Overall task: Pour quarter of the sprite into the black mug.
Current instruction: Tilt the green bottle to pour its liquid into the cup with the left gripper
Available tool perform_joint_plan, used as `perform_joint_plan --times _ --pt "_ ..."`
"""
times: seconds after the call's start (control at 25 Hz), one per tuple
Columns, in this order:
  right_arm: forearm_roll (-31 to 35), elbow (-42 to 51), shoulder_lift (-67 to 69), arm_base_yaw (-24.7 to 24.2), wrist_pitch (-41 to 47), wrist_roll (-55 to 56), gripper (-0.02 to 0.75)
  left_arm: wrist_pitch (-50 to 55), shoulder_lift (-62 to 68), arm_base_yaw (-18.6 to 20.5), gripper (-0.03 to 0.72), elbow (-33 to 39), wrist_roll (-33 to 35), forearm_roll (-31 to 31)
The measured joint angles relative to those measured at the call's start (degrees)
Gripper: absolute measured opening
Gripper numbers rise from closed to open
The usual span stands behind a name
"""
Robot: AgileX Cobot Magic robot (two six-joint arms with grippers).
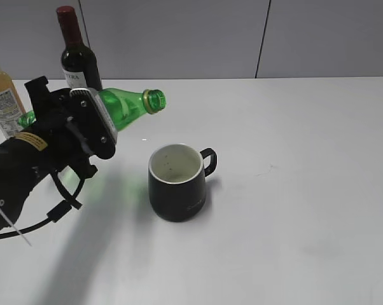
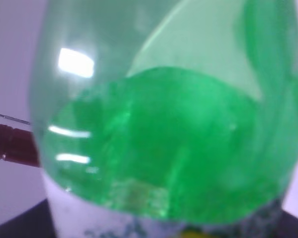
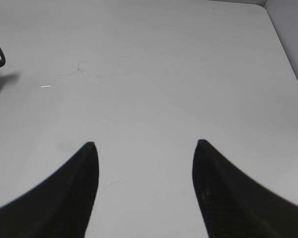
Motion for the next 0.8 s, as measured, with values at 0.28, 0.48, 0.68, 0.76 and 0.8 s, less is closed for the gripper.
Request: perform_joint_plan --times 0.28,0.48,0.68,0.76,0.8 --pt "0.00 0.00 0.00 0.00 0.00 0.00 0.458 -1.43 0.00 0.00 0.472 0.00 7.91 -2.12" --pt "0.00 0.00 0.00 0.00 0.00 0.00 0.458 -1.72 0.00 0.00 0.468 0.00 12.24 -3.63" --pt "0.00 0.00 0.00 0.00 0.00 0.00 0.458 -1.98 0.00 0.00 0.467 0.00 14.95 -4.98" --pt "0.00 0.00 0.00 0.00 0.00 0.00 0.458 -2.22 0.00 0.00 0.467 0.00 15.49 -5.17" --pt "0.00 0.00 0.00 0.00 0.00 0.00 0.458 -2.36 0.00 0.00 0.467 0.00 15.49 -5.17"
